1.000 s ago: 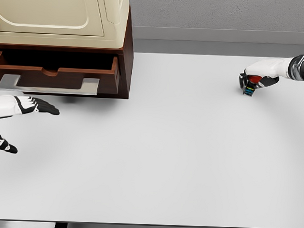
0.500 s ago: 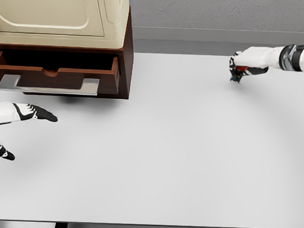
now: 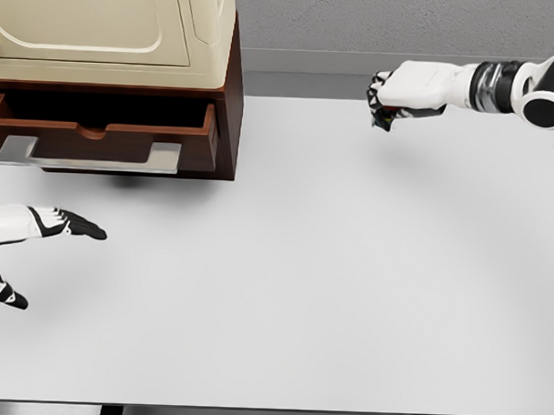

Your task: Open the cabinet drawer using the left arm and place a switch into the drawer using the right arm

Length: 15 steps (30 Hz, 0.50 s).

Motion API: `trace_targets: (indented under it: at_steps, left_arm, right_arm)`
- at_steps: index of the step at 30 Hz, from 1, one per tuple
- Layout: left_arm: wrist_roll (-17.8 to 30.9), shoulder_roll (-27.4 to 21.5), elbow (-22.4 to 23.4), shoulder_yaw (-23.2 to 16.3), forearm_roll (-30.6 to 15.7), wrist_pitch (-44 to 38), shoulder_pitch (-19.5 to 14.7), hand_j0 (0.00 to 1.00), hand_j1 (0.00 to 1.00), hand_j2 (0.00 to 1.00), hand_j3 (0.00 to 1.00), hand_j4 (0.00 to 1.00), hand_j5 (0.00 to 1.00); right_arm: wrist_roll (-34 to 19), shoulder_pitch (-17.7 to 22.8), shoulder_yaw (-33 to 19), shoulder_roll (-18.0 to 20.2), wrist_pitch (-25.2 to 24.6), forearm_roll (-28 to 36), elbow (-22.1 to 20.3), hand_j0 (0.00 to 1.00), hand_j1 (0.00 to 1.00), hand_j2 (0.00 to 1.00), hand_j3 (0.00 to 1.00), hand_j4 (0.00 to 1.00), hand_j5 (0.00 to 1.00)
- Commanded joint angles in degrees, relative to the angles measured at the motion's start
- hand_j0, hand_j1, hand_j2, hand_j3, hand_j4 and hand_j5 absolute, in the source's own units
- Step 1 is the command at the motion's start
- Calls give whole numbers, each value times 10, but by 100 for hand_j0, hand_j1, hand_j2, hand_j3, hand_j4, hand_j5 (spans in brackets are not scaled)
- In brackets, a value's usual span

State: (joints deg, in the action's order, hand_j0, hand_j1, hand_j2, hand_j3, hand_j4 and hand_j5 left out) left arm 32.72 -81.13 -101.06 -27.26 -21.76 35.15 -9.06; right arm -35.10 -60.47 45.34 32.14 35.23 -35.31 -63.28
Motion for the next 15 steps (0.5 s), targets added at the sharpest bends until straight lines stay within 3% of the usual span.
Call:
trace_targets:
  at_steps: [1,12,15]
  left_arm:
    - [1,0,0,0,-4,-1,0,100,100,100,100,100,100]
    - [2,-3,0,-2,-3,-1,12,100,100,100,100,100,100]
    - [2,-2,0,-2,1,-1,13,100,100,100,100,100,100]
  right_arm:
    - [1,0,-1,-8,-2,4,-34,26,26,26,26,26,26]
    - [1,-3,5,-65,-2,7,-122,26,26,26,26,26,26]
    - [1,-5,10,-83,-2,7,-127,26,26,26,26,26,26]
